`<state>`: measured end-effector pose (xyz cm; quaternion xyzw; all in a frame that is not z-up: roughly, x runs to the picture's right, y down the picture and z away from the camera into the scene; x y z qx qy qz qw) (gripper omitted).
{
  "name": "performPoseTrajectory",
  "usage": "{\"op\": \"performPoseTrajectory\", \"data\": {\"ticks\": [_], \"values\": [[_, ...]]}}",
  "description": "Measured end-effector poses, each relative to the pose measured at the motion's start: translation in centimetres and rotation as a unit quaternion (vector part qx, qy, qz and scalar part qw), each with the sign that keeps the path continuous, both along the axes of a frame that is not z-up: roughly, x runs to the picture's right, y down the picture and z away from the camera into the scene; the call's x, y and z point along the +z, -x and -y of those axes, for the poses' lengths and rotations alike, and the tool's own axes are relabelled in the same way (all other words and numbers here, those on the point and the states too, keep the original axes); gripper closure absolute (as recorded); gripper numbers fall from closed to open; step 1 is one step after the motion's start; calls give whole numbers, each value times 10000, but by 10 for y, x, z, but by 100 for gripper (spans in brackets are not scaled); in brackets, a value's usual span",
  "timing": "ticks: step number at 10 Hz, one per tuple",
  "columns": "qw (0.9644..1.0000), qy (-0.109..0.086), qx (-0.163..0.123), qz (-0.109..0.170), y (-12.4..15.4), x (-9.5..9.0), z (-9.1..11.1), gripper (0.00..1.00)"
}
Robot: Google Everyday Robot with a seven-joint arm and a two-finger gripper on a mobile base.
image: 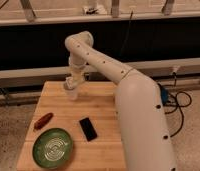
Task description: Place the white sponge in the ceramic cup
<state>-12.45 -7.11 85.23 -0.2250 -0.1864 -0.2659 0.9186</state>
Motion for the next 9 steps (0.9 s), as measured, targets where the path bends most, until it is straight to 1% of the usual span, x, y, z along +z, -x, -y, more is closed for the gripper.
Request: {"op": "performPoseTrajectory", "data": {"ticks": [4, 5, 6, 7, 9], "values": [[10000, -13, 0, 21, 0, 2, 0, 66], [10000, -16, 1, 25, 1, 3, 0, 63], [10000, -22, 1, 32, 1, 3, 0, 53], [10000, -25, 0, 37, 1, 3, 0, 46], [10000, -30, 0, 49, 2, 4, 0, 45]]}}
